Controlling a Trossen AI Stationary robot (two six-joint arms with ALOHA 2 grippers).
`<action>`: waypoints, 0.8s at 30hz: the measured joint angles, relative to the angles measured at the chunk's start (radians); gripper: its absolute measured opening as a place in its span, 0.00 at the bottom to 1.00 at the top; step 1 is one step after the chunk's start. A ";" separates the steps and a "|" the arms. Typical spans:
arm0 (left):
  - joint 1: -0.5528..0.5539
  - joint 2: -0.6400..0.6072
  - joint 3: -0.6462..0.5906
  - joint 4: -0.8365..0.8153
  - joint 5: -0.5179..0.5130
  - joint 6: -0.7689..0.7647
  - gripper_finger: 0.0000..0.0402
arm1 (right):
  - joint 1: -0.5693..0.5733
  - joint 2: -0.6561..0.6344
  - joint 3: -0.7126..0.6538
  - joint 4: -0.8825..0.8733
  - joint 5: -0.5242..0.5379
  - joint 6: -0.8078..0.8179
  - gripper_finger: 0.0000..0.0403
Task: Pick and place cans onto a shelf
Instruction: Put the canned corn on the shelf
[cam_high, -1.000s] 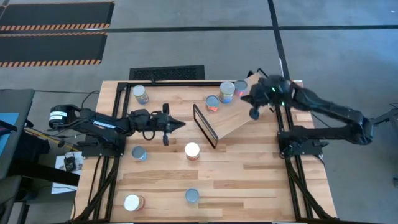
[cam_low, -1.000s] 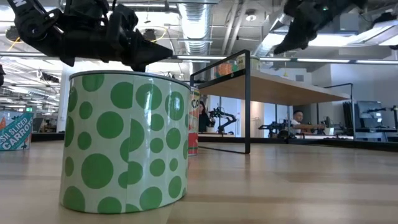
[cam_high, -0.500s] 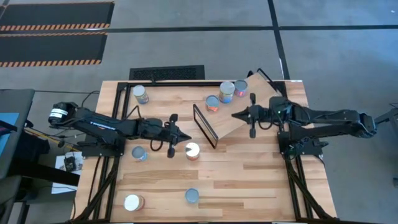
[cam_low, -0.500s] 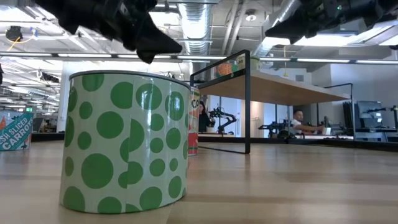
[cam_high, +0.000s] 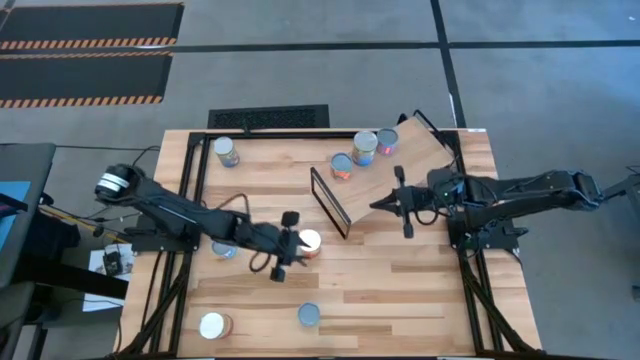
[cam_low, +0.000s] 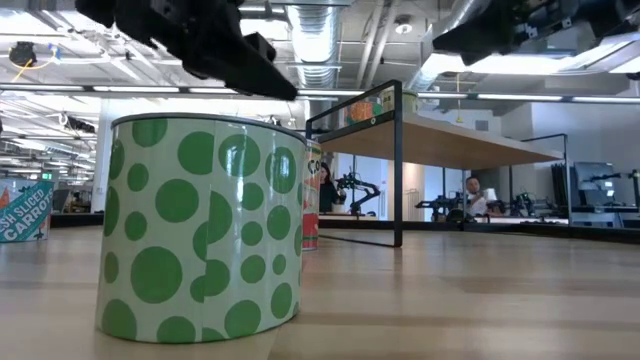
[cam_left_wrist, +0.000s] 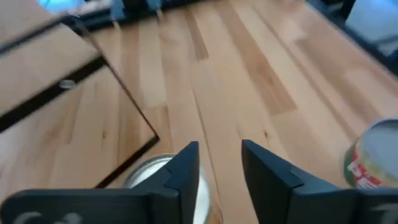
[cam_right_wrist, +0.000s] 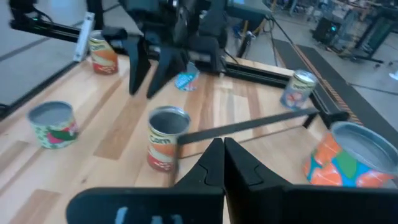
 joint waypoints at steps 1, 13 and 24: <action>-0.011 0.024 0.021 -0.021 -0.023 0.000 0.30 | 0.010 0.000 0.000 -0.001 0.000 0.000 0.03; -0.066 0.220 0.263 -0.397 -0.295 -0.179 0.30 | 0.145 0.000 0.000 0.015 0.110 0.004 0.04; -0.086 0.264 0.349 -0.469 -0.243 -0.199 0.02 | 0.251 0.000 0.000 0.029 0.207 0.007 0.04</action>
